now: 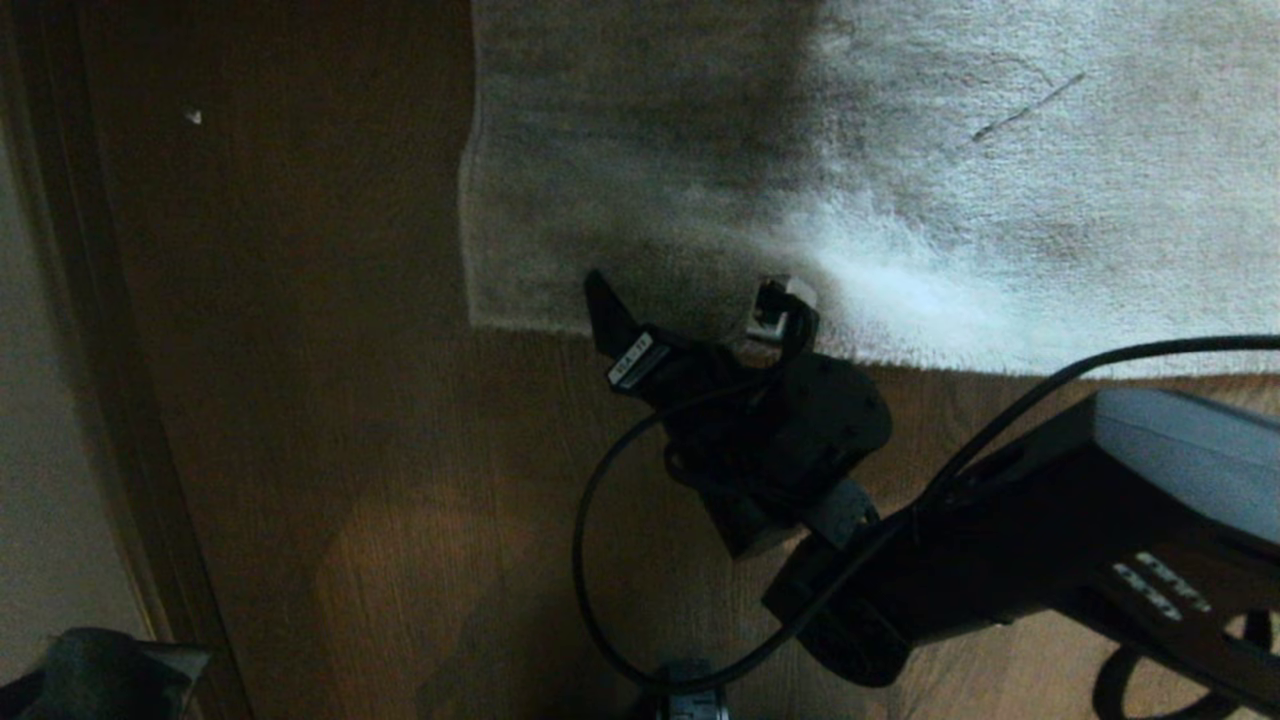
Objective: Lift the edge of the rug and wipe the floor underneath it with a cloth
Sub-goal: Lift up the carpet
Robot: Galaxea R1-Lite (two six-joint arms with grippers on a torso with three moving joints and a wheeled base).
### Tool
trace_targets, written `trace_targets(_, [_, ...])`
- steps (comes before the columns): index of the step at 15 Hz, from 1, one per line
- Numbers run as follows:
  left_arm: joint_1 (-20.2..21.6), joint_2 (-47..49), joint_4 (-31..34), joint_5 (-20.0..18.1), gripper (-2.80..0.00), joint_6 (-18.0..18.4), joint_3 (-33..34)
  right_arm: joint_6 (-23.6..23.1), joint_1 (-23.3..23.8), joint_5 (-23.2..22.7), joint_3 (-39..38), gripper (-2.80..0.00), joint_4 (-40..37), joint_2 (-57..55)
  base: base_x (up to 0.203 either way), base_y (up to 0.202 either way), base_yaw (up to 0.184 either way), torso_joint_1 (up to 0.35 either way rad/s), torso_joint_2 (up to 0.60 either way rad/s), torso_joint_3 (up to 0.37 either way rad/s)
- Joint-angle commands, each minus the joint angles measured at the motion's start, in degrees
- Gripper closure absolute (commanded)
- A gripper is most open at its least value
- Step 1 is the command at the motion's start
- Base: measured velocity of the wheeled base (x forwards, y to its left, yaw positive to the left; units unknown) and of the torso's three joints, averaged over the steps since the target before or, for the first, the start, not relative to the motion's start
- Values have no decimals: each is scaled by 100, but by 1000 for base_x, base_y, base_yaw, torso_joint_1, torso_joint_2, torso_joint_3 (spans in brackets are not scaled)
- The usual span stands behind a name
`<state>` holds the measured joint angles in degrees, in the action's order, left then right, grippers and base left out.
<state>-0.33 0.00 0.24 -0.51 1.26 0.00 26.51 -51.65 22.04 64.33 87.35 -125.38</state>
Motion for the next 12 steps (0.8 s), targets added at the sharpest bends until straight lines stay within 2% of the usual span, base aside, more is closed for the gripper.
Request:
trace_targets(1, [-2, 0, 2, -2, 0, -3, 0, 20, -73, 38, 1, -280, 204, 119, 0, 0, 0, 0, 0, 0])
trace_targets(4, [-2, 0, 2, -2, 0, 6, 0, 131, -82, 72, -8, -280, 238, 101, 0, 0, 0, 0, 0, 0])
trace_targets(6, [-2, 0, 2, -2, 0, 6, 0, 507, -73, 80, -8, -280, 249, 101, 0, 0, 0, 0, 0, 0])
trace_targets(8, [-2, 0, 2, -2, 0, -3, 0, 1209, -71, 81, -9, -280, 256, 115, 0, 0, 0, 0, 0, 0])
trace_targets(10, [-2, 0, 2, -2, 0, 2, 0, 2100, -58, 87, 34, -280, 257, 99, 0, 0, 0, 0, 0, 0])
trace_targets(12, [-2, 0, 2, -2, 0, -3, 0, 2583, -27, 90, 179, -280, 257, -56, 0, 0, 0, 0, 0, 0])
